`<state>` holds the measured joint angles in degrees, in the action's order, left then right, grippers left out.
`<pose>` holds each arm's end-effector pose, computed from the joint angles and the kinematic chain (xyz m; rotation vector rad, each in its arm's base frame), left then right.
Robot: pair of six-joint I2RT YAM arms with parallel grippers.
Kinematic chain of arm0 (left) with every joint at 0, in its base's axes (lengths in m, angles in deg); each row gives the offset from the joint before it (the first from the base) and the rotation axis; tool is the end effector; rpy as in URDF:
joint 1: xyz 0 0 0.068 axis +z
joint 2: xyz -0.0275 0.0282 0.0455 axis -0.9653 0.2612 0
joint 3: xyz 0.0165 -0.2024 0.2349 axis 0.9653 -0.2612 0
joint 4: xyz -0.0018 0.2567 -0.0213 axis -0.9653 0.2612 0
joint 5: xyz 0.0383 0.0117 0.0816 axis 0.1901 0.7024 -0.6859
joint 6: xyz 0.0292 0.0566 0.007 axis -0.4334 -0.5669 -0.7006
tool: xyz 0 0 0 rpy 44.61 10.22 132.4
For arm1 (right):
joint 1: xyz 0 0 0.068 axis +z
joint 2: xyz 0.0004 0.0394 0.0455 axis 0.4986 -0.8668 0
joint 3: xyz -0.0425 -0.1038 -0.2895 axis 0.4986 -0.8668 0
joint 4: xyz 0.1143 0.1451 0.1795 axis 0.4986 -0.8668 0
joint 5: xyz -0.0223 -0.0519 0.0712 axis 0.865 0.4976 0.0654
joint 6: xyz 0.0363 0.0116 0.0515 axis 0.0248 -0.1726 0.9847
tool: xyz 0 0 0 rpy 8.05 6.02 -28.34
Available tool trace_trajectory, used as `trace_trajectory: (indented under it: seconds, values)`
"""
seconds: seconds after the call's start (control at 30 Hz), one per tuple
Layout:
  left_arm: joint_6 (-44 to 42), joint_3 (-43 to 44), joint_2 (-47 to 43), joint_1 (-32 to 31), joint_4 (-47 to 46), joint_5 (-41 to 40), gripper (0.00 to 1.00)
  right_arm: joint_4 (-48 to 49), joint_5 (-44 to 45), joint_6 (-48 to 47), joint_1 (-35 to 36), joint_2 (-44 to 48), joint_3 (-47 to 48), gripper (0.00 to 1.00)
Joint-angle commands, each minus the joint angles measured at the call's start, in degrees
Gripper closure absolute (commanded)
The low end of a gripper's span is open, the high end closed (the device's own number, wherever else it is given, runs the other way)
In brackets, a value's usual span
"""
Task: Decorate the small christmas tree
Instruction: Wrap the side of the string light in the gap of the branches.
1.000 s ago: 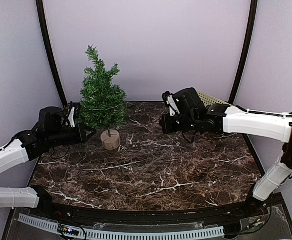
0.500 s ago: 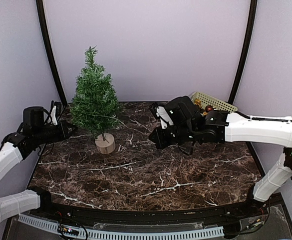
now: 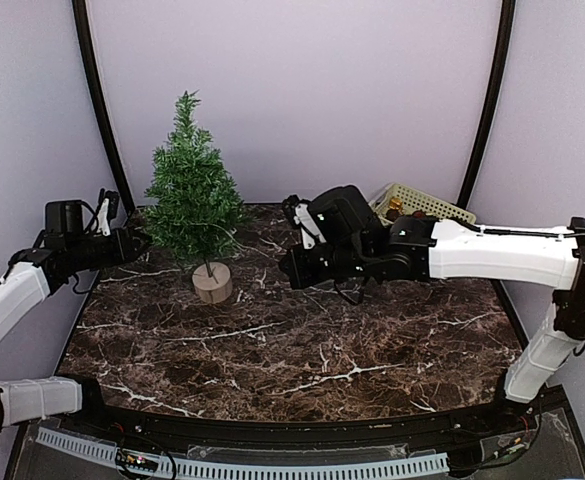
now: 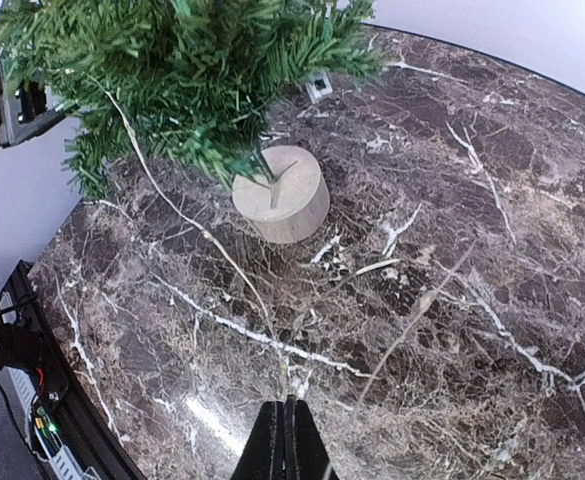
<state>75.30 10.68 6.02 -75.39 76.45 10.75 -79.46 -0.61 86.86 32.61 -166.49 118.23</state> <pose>0.2099 -0.0240 0.3157 0.0319 2.0173 -0.6430 0.1859 0.3413 0.3385 -0.5829 2.1755 0.7289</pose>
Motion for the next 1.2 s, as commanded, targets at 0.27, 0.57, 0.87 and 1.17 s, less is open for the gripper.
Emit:
trace_trajectory:
  seconds: [0.27,0.57,0.87,1.17]
  values:
    - [12.8,-6.8,-18.0,-6.5,7.4,0.7,0.32,2.1,1.3,-2.7,-6.2,-3.7,6.5,1.0]
    - [18.1,-7.6,-12.6,-21.7,-0.4,-6.3,0.23,2.9,1.0,-2.5,-8.7,-3.5,5.7,1.0]
    - [17.0,-7.6,-7.9,-21.8,-2.2,-12.0,0.7,4.5,-0.2,-2.3,-8.7,-1.8,3.3,1.0]
    - [13.3,-7.3,-11.9,-21.3,0.4,-19.6,1.0,2.0,-1.7,-5.3,-5.4,0.2,1.2,1.0]
